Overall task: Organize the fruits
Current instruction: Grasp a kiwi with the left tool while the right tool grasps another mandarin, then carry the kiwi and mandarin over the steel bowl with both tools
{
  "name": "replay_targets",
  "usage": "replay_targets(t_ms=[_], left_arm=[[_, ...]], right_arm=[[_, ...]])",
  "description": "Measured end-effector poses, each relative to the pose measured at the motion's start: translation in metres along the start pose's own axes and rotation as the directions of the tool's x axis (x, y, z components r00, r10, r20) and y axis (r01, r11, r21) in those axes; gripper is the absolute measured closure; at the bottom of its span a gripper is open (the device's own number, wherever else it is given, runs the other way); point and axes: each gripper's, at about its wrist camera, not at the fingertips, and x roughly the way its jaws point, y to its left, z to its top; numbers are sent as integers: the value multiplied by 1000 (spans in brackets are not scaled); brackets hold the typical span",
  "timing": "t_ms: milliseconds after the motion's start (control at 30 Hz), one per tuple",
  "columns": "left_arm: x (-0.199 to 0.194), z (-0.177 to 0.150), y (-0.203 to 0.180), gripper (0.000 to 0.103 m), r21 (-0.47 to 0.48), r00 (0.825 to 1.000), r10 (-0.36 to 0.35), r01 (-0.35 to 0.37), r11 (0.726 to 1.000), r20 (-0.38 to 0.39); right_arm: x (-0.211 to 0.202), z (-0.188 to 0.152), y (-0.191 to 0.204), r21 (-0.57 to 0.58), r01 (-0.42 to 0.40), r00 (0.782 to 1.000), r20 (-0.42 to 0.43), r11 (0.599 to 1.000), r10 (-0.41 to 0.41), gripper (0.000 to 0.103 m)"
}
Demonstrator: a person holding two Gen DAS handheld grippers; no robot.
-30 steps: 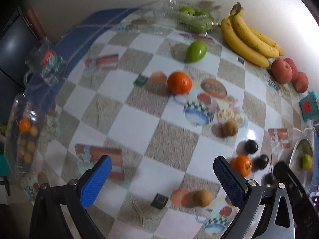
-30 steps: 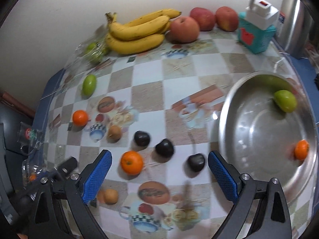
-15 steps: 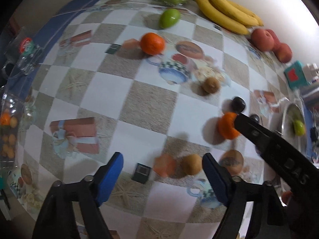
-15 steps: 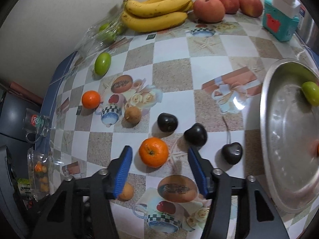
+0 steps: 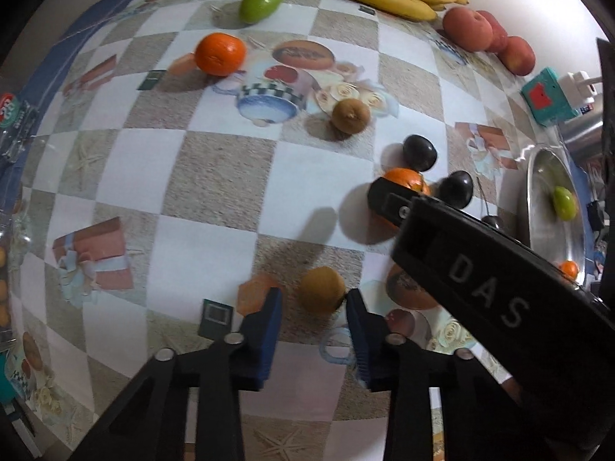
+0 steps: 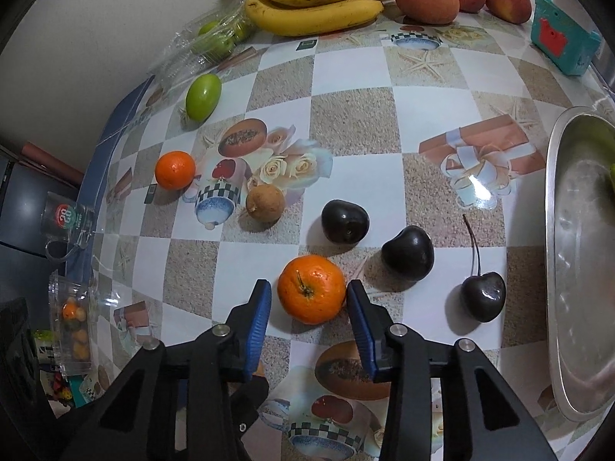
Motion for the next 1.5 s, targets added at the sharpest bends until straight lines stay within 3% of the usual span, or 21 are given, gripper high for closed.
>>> replay_targets(t_ms=[33,267,767,1133,1500], left_arm=[[0,0,-1,76,4,1000,-1,1,1000,0],[-8,1,2,76,-16,1000,2,-2,1000,25],[-30,22,35,76,-167,992,65,-47,985,109],[-40,66,-25,76,-107,985,60,-42,993,165],[-39,85,-76,76,-33,982,56,-50,998,182]], right_arm=[[1,0,-1,-1,1,1000,-2,1000,-1,64],[1,0,-2,7,-13,1000,2,1000,13,65],[-41,2,-23,103,-48,997,69,993,41,66],[-87,12,-57,170,2,987,157,986,-29,66],[-104,13,-103,268,68,978,173,961,-117,66]])
